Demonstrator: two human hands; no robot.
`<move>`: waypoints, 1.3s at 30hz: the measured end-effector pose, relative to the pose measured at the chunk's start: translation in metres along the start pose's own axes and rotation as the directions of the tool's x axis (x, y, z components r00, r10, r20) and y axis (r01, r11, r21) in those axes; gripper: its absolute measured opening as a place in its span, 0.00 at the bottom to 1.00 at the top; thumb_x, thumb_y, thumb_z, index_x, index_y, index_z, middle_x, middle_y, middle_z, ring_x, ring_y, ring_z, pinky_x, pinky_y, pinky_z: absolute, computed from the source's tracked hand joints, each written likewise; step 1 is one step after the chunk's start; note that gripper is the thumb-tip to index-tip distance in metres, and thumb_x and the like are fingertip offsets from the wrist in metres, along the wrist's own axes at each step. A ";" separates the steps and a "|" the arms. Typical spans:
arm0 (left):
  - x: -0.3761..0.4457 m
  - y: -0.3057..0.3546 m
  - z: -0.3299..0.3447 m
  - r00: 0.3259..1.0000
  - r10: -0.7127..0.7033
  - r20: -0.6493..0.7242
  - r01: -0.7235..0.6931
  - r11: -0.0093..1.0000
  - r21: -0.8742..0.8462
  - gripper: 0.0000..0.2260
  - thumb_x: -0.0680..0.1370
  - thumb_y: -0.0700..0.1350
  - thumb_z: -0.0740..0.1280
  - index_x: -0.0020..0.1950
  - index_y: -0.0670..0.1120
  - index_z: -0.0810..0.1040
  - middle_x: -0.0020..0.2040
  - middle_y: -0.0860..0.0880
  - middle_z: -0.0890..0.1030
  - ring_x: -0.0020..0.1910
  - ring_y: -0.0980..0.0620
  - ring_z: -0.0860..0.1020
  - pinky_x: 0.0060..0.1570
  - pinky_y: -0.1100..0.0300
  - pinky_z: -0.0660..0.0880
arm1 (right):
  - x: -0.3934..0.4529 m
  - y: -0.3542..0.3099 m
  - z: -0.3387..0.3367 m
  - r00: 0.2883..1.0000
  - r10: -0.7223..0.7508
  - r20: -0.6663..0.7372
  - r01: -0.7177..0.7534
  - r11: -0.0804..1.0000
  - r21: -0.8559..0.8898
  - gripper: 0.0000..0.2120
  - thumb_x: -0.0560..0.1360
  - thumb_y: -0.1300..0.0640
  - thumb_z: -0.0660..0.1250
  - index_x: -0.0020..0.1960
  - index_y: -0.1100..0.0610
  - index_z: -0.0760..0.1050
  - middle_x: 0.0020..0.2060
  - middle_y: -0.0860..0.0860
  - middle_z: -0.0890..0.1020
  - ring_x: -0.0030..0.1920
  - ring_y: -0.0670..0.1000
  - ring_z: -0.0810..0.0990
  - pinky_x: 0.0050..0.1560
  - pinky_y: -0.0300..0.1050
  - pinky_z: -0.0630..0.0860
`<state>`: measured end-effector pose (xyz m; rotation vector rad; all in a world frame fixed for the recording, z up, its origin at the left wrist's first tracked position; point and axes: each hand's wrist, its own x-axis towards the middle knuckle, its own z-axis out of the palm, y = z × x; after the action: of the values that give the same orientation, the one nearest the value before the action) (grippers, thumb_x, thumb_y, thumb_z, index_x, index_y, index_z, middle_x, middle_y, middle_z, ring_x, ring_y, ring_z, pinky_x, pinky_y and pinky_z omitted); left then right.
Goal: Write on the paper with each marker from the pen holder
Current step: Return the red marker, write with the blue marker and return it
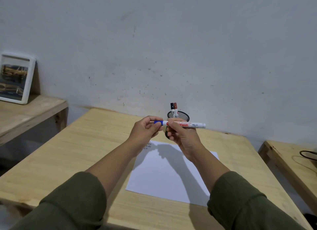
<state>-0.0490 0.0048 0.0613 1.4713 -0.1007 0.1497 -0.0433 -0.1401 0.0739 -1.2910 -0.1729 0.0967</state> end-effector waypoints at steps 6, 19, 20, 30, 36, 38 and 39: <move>0.004 0.010 -0.010 0.996 -0.049 -0.071 0.045 0.997 -0.059 0.08 0.78 0.37 0.62 0.48 0.49 0.77 0.42 0.50 0.79 0.43 0.59 0.77 0.42 0.65 0.70 | -0.001 -0.007 -0.012 0.988 0.092 0.121 -0.101 0.993 0.065 0.16 0.71 0.56 0.69 0.58 0.58 0.78 0.43 0.57 0.82 0.37 0.51 0.81 0.40 0.41 0.77; 0.025 0.033 0.017 0.998 0.049 0.044 -0.052 0.996 0.077 0.13 0.78 0.42 0.62 0.59 0.55 0.75 0.51 0.51 0.82 0.48 0.58 0.76 0.46 0.62 0.70 | 0.005 -0.018 -0.022 0.959 0.208 0.194 -0.106 0.894 -0.435 0.09 0.76 0.55 0.66 0.55 0.56 0.79 0.42 0.48 0.86 0.48 0.50 0.80 0.54 0.48 0.73; 0.029 0.032 0.020 0.998 0.058 0.038 -0.061 0.995 0.080 0.13 0.78 0.42 0.62 0.61 0.54 0.75 0.51 0.51 0.82 0.48 0.59 0.76 0.47 0.63 0.70 | 0.008 -0.020 -0.023 0.965 0.197 0.175 -0.098 0.886 -0.454 0.10 0.76 0.55 0.66 0.55 0.56 0.79 0.42 0.47 0.85 0.46 0.49 0.79 0.52 0.47 0.72; 0.074 -0.003 0.030 1.000 0.014 -0.016 -0.003 0.853 0.522 0.28 0.74 0.53 0.68 0.72 0.52 0.64 0.72 0.50 0.68 0.71 0.51 0.65 0.67 0.56 0.63 | 0.059 -0.064 -0.044 0.990 -0.099 -0.103 0.030 0.847 -0.530 0.13 0.73 0.61 0.67 0.56 0.51 0.73 0.44 0.52 0.83 0.42 0.50 0.78 0.37 0.43 0.68; 0.097 -0.009 0.038 0.996 -0.087 0.036 0.049 0.803 0.595 0.33 0.73 0.56 0.68 0.74 0.49 0.59 0.75 0.48 0.63 0.74 0.49 0.61 0.69 0.56 0.60 | 0.092 -0.067 -0.052 0.958 -0.227 -0.177 0.095 0.830 -0.550 0.05 0.78 0.56 0.63 0.52 0.54 0.72 0.42 0.52 0.83 0.35 0.47 0.79 0.34 0.39 0.69; 0.102 -0.011 0.037 0.991 -0.119 0.062 0.055 0.777 0.628 0.34 0.73 0.56 0.67 0.75 0.49 0.59 0.76 0.48 0.62 0.74 0.48 0.60 0.70 0.56 0.59 | 0.102 -0.060 -0.054 0.946 -0.254 -0.200 0.095 0.811 -0.578 0.04 0.77 0.54 0.63 0.50 0.54 0.72 0.45 0.54 0.83 0.36 0.48 0.80 0.37 0.41 0.71; 0.104 -0.011 0.037 0.988 -0.133 0.074 0.054 0.763 0.644 0.34 0.73 0.57 0.67 0.75 0.48 0.59 0.76 0.47 0.61 0.75 0.48 0.59 0.70 0.56 0.59 | 0.107 -0.055 -0.055 0.941 -0.267 -0.207 0.093 0.794 -0.601 0.04 0.77 0.53 0.63 0.49 0.53 0.72 0.45 0.54 0.83 0.38 0.49 0.81 0.40 0.44 0.73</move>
<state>0.0564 -0.0289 0.0701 2.1761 -0.0710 0.0093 0.0701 -0.1896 0.1203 -1.8835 -0.0799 -0.3372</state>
